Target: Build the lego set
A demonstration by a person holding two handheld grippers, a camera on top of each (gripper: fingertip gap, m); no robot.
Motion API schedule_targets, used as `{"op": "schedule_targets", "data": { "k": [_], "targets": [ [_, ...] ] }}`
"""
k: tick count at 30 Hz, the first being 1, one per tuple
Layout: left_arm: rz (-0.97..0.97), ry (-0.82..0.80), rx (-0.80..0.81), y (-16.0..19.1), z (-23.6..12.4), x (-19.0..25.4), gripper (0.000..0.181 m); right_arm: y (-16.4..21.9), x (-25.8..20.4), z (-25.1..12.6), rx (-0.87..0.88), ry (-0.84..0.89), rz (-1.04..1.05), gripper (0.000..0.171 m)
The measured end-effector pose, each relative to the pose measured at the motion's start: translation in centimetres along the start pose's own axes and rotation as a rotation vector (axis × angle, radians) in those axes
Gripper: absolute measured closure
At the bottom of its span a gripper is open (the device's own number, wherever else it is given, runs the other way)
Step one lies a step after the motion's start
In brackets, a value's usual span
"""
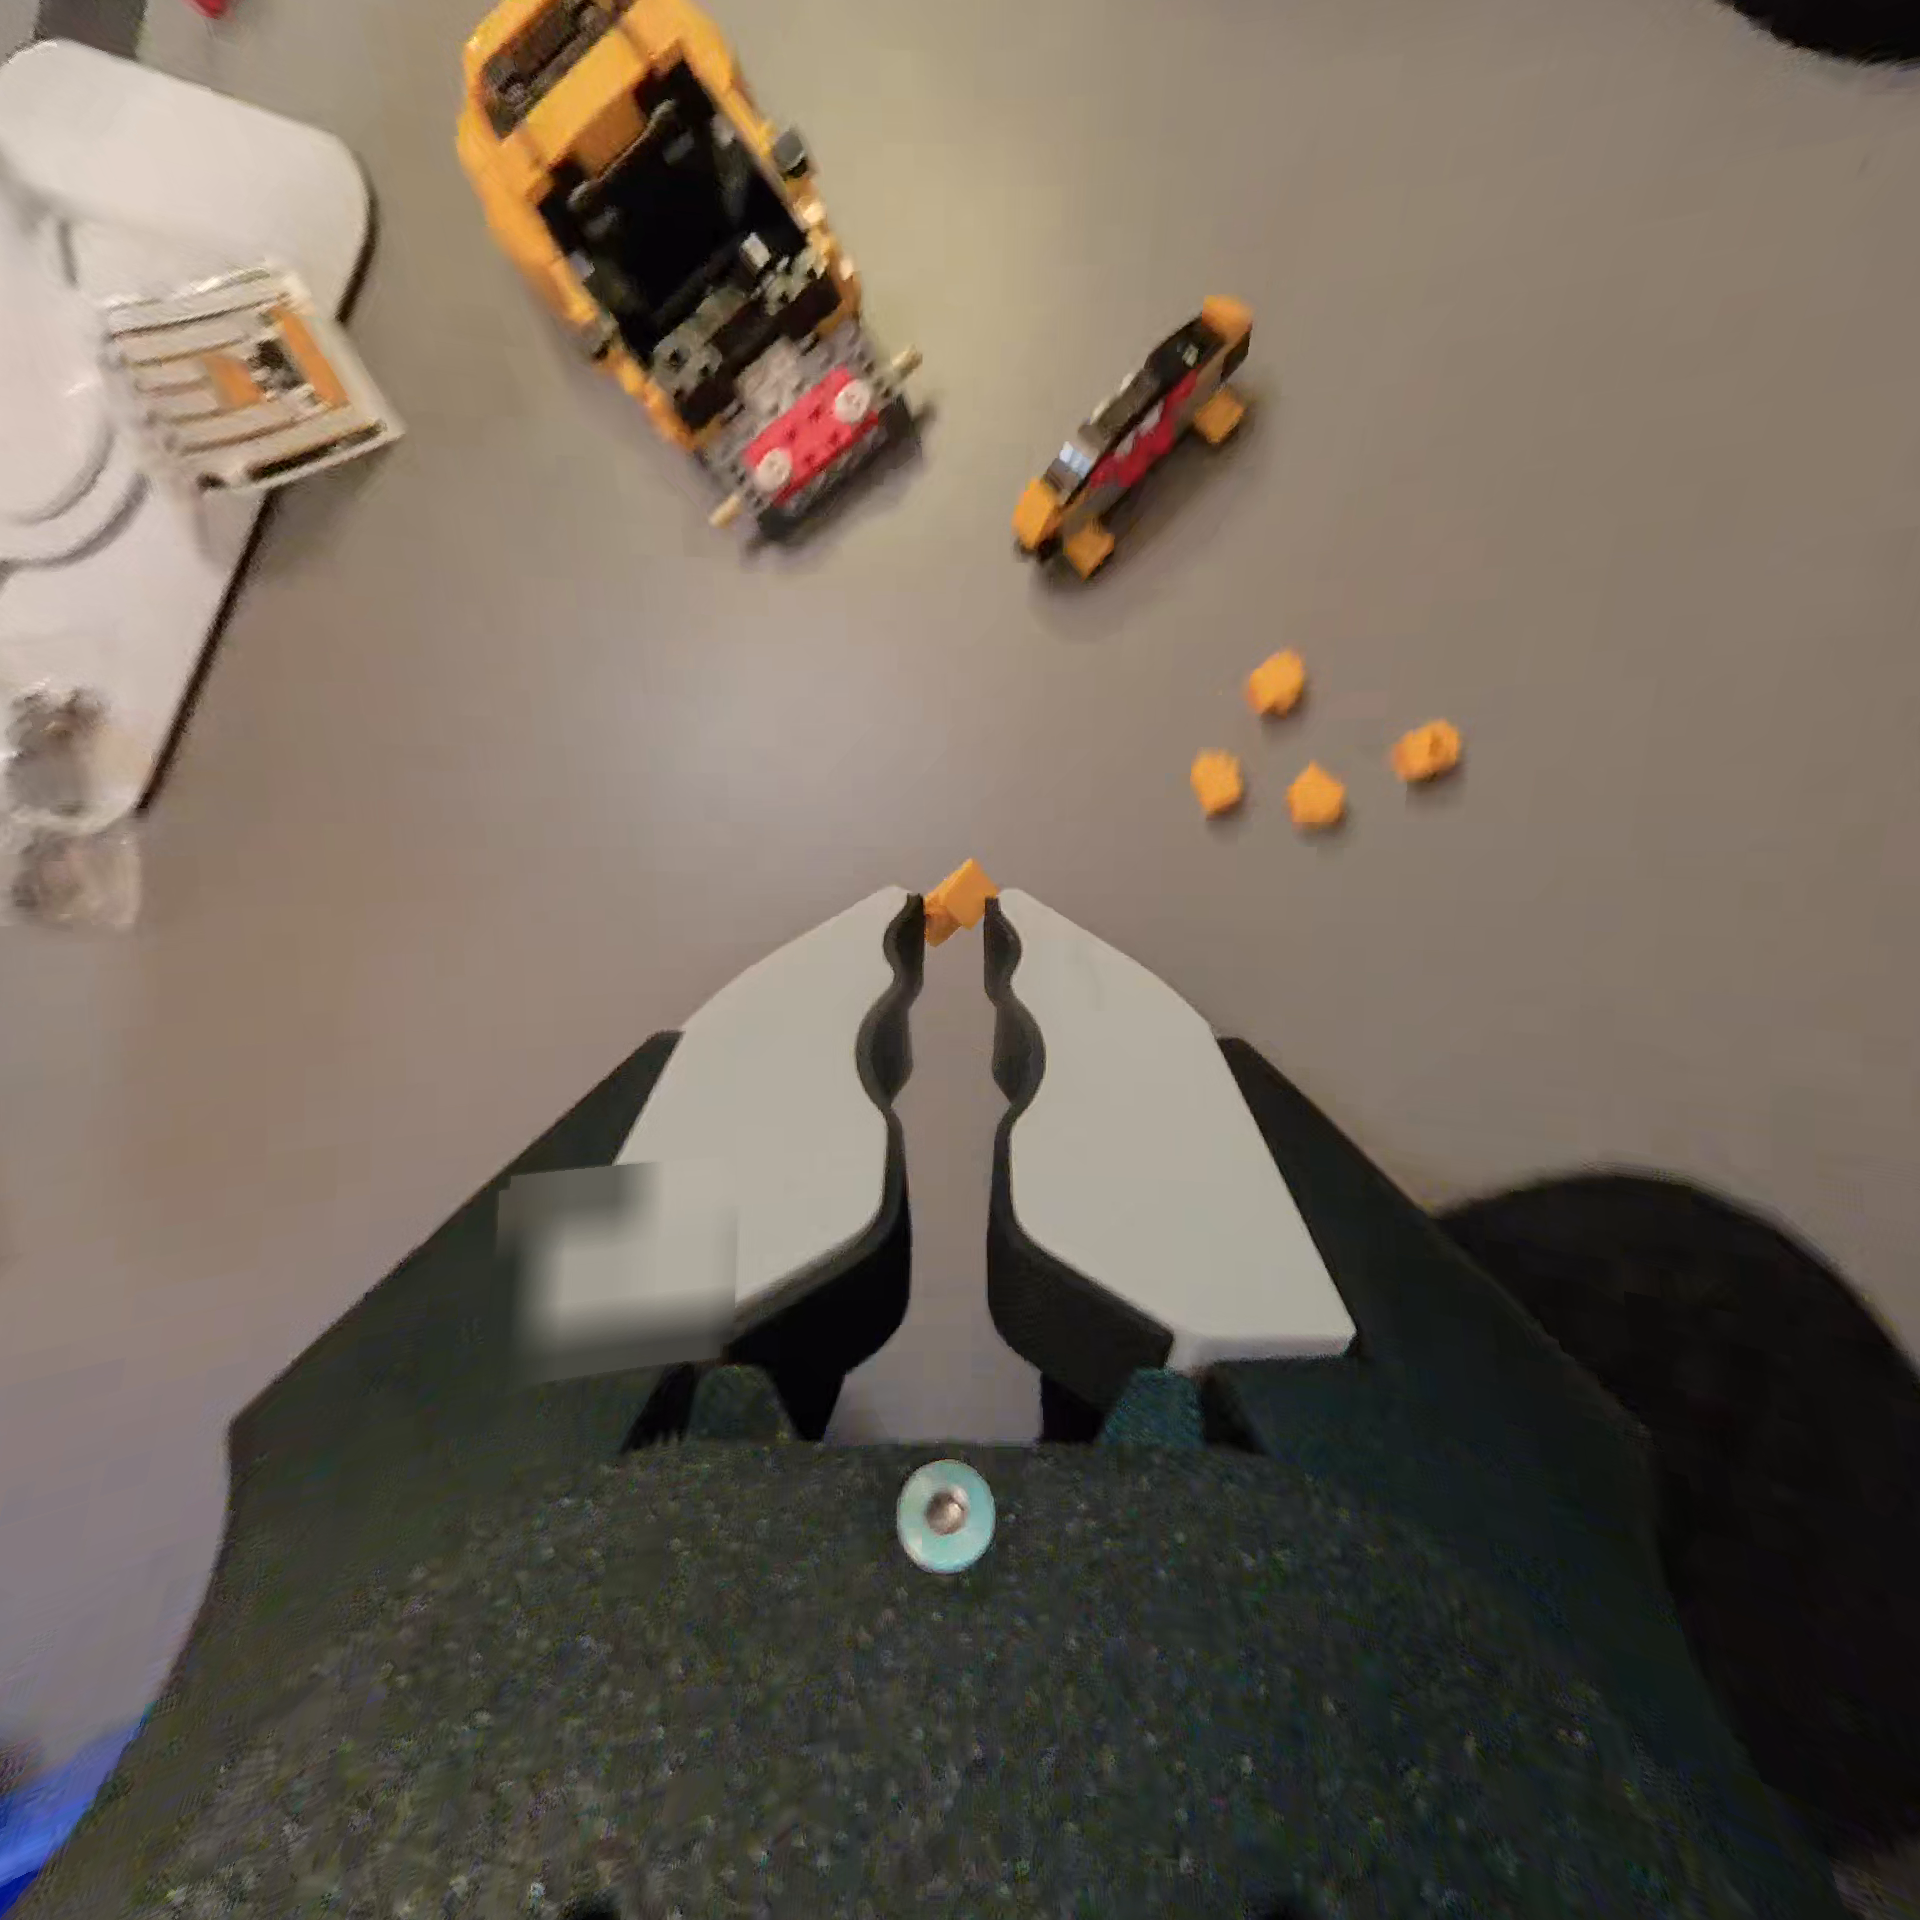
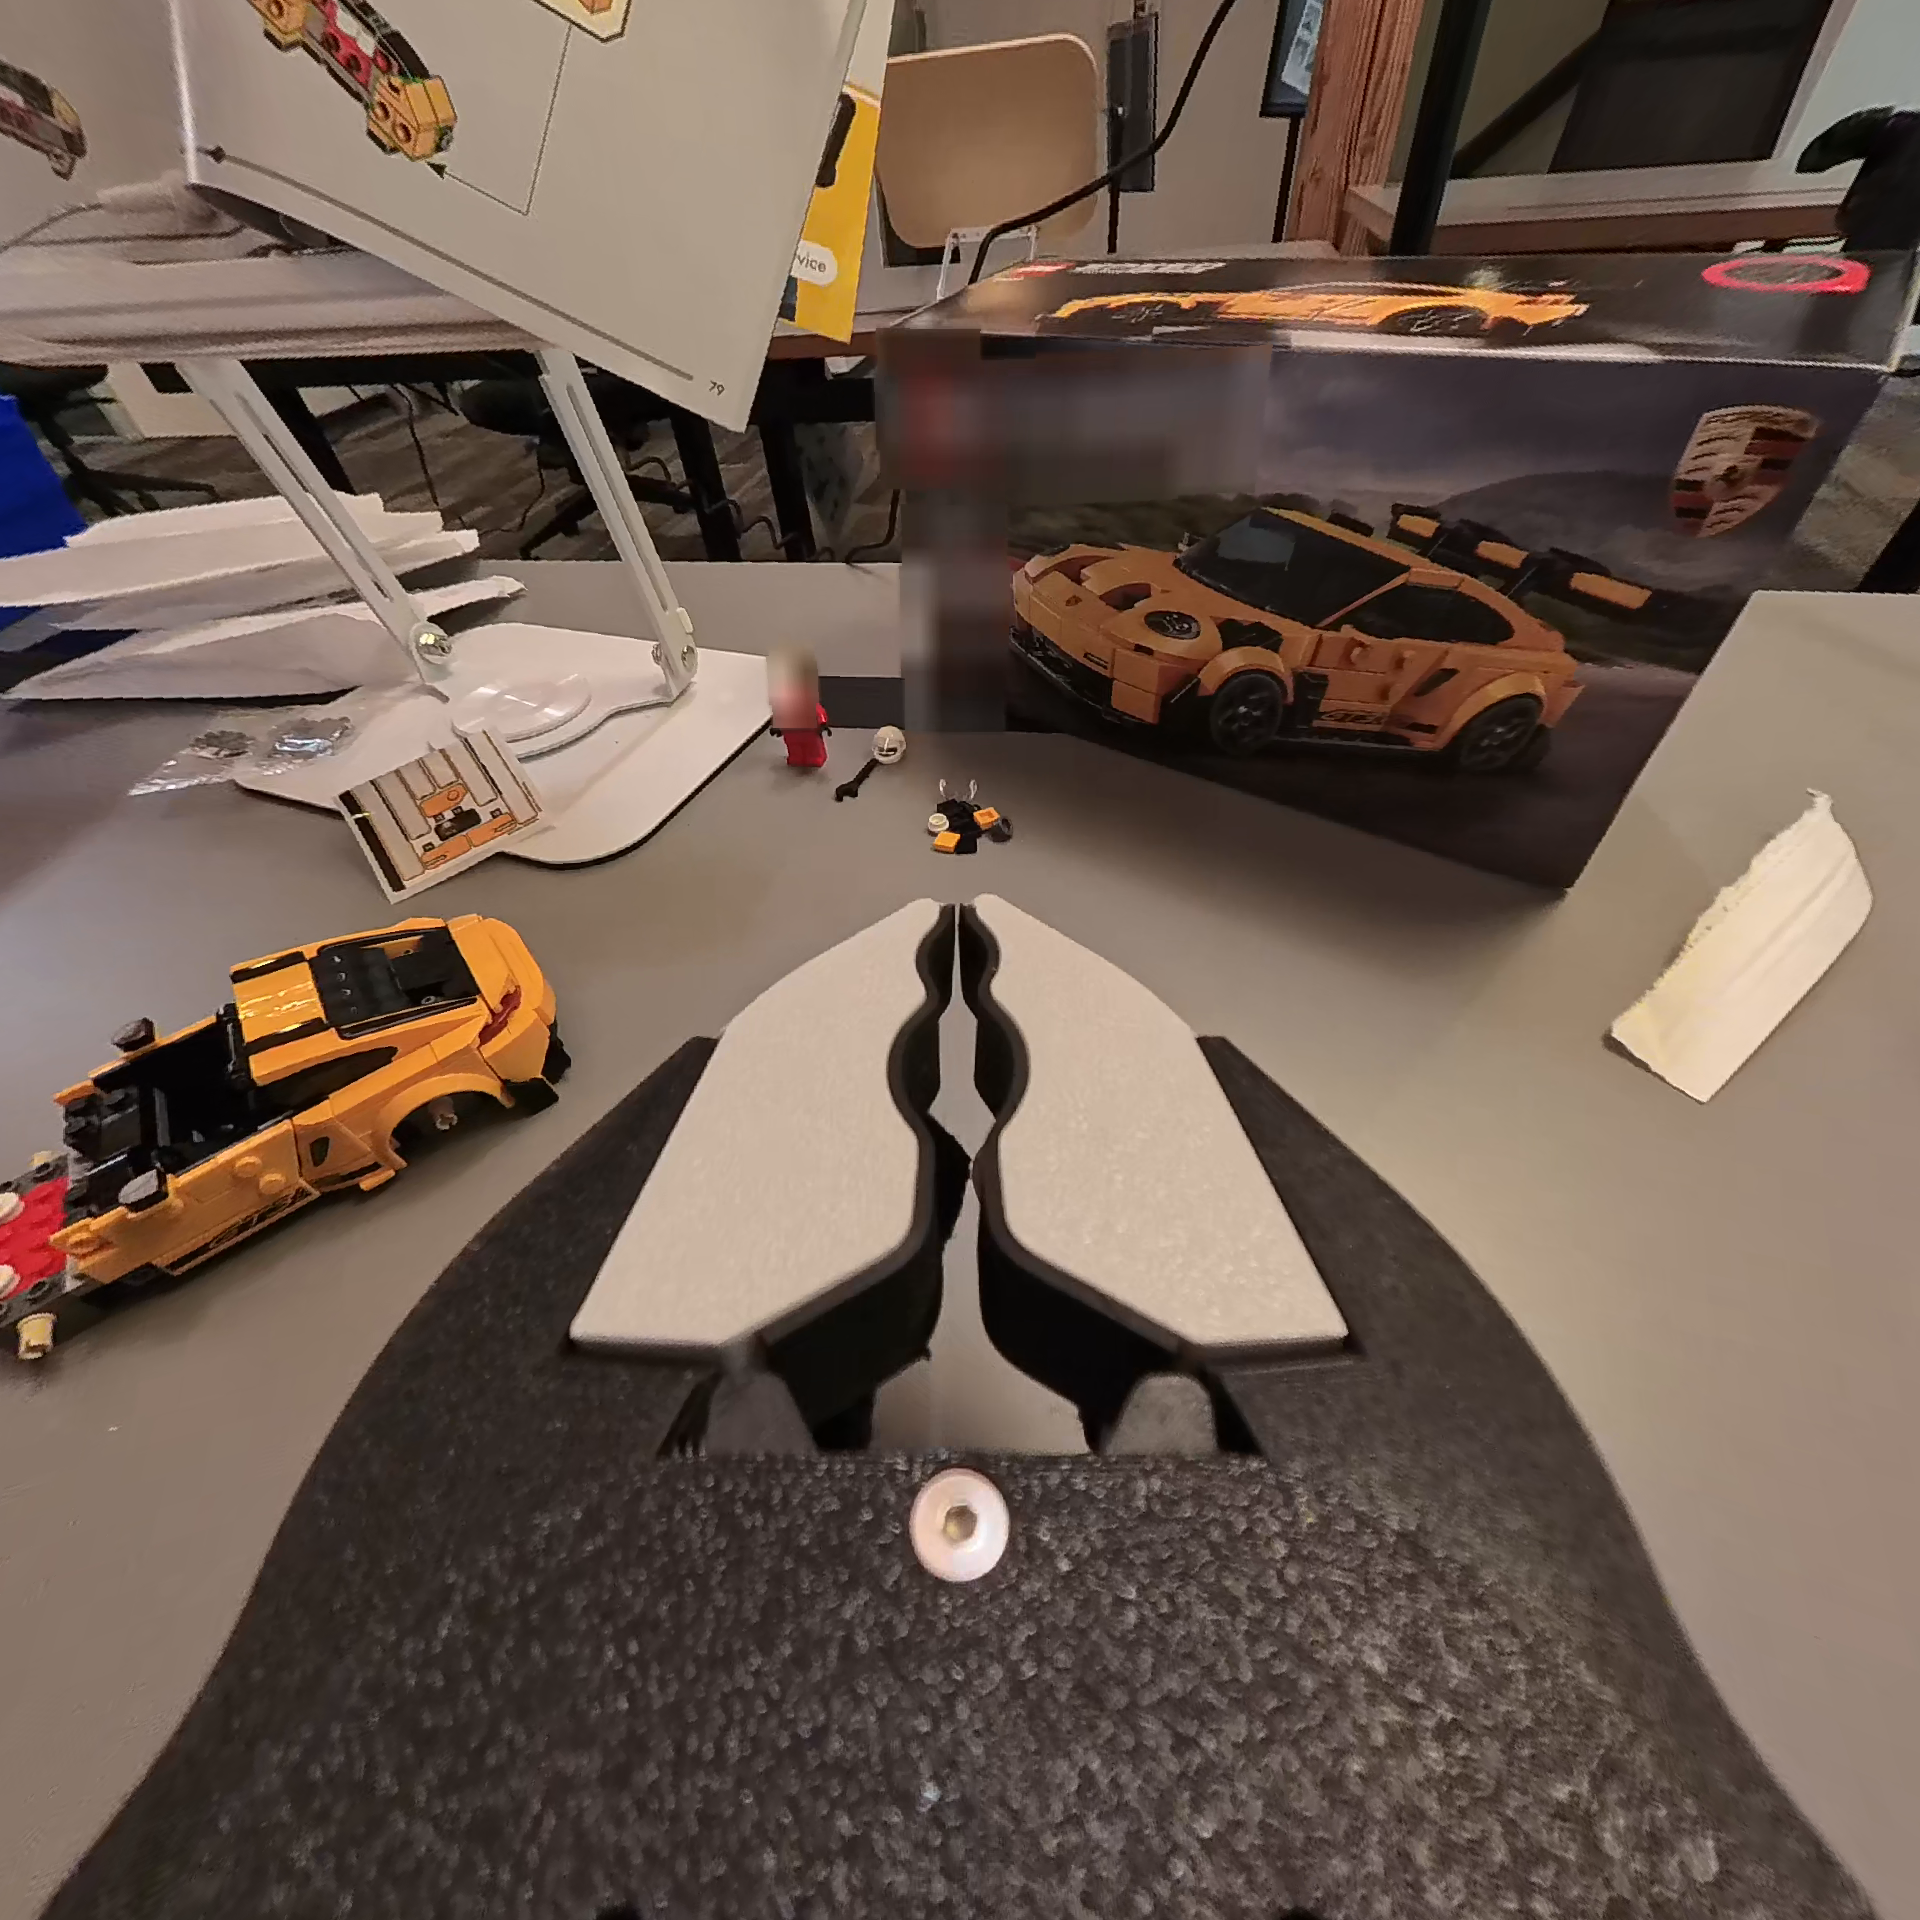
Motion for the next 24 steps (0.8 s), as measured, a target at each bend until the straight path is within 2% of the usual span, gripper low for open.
{"op": "schedule_targets", "data": {
  "k": [5, 14, 17, 20, 24],
  "targets": [
    [-0.071, 0.005, 0.055, -1.6, 3.6, 1.3, 0.170, 0.1, 0.0, 0.1, -0.007, -0.002, 0.000, 0.171],
    [-0.165, 0.066, 0.156, -1.4, 3.5, 1.6, 0.147, 0.5, 0.0, 0.3, -0.025, 0.008, -0.013, 0.171],
    [-0.174, -0.005, 0.220, -1.3, 1.0, 0.6, 0.150, 0.6, 0.0, 0.4, -0.033, 0.014, -0.020, 0.171],
    [-0.172, -0.099, 0.202, 0.9, -4.3, -1.2, 0.154, 0.6, -0.1, 0.4, -0.035, 0.016, -0.023, 0.171],
    [0.016, -0.122, -0.069, 7.7, -11.0, -3.3, 0.164, 0.6, -0.2, 0.4, -0.034, 0.008, -0.025, 0.171]
  ]
}}
Point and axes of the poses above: each gripper's, where its closed fingertips meet, z out along the fingers, y out of its underside, x = y × z across the jaws, the point moved 4 cm from there along -z, back along the fingers, and after that the axes turned 5 degrees about y, right-handed, at the moved point
